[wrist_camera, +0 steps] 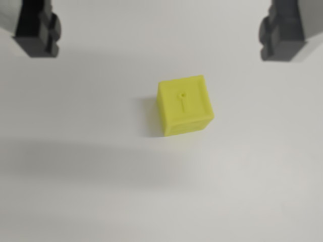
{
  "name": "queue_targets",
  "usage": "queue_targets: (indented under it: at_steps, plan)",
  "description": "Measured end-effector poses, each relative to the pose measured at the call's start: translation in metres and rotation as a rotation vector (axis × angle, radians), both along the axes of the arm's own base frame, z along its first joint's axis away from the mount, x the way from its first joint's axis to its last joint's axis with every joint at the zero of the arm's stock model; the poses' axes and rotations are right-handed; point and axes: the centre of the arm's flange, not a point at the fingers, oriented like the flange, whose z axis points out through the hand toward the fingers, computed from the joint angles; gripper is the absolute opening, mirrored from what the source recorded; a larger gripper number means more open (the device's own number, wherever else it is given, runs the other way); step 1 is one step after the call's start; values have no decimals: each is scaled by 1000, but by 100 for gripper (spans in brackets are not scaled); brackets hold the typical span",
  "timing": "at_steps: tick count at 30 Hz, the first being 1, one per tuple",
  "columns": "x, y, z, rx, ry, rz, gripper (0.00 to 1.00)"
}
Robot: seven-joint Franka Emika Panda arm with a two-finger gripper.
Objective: Pick yellow cube
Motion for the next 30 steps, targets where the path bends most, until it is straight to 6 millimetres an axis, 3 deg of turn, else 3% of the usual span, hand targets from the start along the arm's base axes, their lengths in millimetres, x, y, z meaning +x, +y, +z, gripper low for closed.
queue_targets:
  at_steps: [30]
  plan:
    - [-21,15,-75,-8,3,103,100]
